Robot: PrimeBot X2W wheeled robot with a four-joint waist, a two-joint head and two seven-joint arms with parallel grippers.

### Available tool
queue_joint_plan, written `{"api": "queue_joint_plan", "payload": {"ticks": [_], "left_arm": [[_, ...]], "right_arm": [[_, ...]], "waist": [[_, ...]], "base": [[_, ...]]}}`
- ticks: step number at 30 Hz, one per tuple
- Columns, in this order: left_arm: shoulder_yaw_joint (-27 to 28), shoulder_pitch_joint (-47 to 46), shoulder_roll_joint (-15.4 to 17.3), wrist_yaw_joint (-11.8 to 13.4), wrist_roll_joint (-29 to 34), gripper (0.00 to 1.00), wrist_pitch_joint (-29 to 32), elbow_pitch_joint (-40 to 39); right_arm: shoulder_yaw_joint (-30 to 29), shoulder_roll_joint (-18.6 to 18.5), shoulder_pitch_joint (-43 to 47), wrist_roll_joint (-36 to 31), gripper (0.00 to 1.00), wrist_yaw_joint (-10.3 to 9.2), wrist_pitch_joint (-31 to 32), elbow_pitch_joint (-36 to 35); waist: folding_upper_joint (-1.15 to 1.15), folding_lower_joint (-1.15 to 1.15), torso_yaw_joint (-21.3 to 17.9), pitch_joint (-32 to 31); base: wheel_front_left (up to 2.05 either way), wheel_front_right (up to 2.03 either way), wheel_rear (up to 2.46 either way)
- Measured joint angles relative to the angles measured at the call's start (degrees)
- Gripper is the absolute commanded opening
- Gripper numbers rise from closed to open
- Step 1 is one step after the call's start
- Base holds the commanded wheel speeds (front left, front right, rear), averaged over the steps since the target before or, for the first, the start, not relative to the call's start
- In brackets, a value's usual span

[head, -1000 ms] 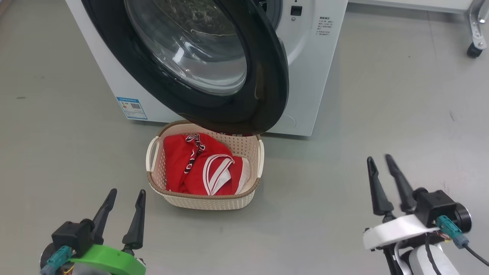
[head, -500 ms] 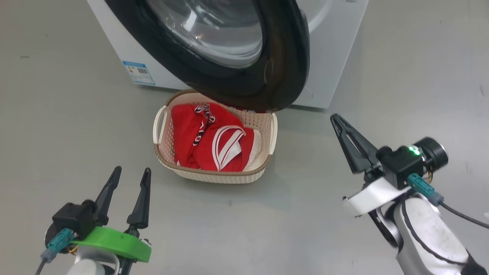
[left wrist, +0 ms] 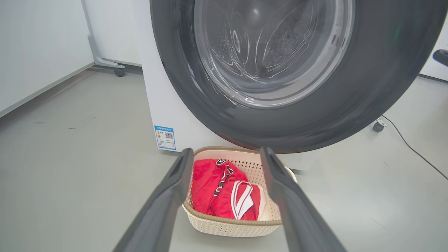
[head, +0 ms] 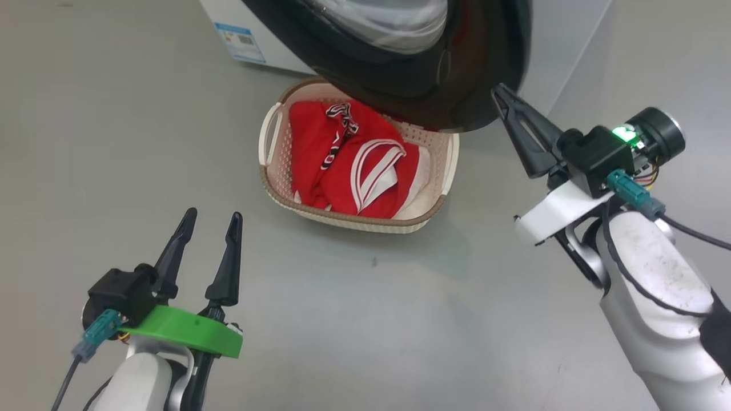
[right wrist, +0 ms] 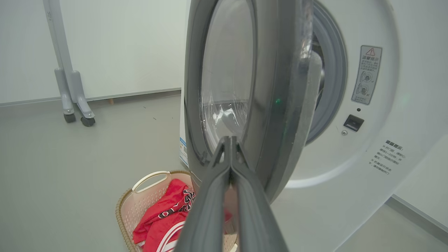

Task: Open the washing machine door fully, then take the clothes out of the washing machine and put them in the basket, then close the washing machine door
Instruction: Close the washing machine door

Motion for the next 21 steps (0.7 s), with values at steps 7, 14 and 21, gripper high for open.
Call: {"api": "queue_joint_plan", "payload": {"ticks": [7, 14, 21], "left_arm": [[1.1, -1.3, -1.3, 0.0, 0.0, 1.0, 0.0, 0.2], [2.0, -2.1, -1.4, 0.0, 0.0, 1.0, 0.0, 0.1], [2.9, -3.4, -1.5, 0.0, 0.0, 1.0, -0.1, -0.4]], "right_arm": [[-0.1, -0.9, -4.5, 0.6, 0.0, 0.0, 0.2, 3.2], [-2.5, -1.7, -8.0, 2.5, 0.0, 0.46, 0.2, 4.6], [-3.4, -3.0, -12.3, 2.6, 0.0, 0.51, 0.5, 5.4]], "waist": [[0.0, 0.0, 2.9, 3.2], [0.0, 0.0, 3.6, 5.6], [0.0, 0.0, 3.6, 8.2]], "base": [[0.0, 0.0, 0.0], [0.0, 0.0, 0.0], [0.0, 0.0, 0.0]]}}
